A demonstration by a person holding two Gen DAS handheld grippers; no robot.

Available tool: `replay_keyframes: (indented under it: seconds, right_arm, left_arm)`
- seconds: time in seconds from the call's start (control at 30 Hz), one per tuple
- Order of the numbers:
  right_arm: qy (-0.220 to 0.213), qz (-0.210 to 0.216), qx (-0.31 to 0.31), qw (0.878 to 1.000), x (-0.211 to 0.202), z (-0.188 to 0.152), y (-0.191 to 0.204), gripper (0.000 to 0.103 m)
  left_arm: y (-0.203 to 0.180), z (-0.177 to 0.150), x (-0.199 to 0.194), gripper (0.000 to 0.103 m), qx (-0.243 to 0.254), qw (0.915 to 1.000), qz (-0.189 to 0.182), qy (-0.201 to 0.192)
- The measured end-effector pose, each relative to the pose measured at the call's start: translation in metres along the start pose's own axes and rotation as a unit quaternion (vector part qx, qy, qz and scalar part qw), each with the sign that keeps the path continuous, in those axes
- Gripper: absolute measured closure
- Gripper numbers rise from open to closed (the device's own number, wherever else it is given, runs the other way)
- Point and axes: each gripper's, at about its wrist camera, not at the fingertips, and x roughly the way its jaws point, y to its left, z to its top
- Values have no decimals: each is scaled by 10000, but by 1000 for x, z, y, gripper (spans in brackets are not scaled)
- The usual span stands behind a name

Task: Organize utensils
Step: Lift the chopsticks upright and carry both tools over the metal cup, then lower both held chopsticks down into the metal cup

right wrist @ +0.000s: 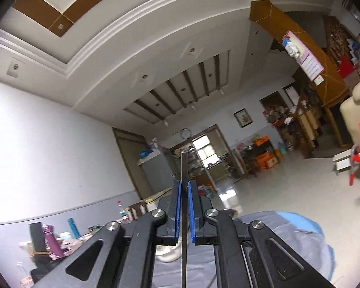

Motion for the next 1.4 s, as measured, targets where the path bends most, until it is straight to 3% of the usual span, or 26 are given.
replay_keyframes:
  seconds: [0.23, 0.6, 1.4]
  right_arm:
    - [601, 286, -204, 9976, 13, -25, 15, 96]
    - [1613, 263, -785, 9834, 22, -71, 16, 96]
    - [2144, 93, -832, 9732, 28, -98, 9, 96]
  left_arm:
    - [-4, -1, -6, 98, 95, 9998, 56, -139]
    - [-6, -14, 3, 98, 190, 9997, 120, 8]
    - [-3, -40, 30, 97, 453, 9964, 518, 498]
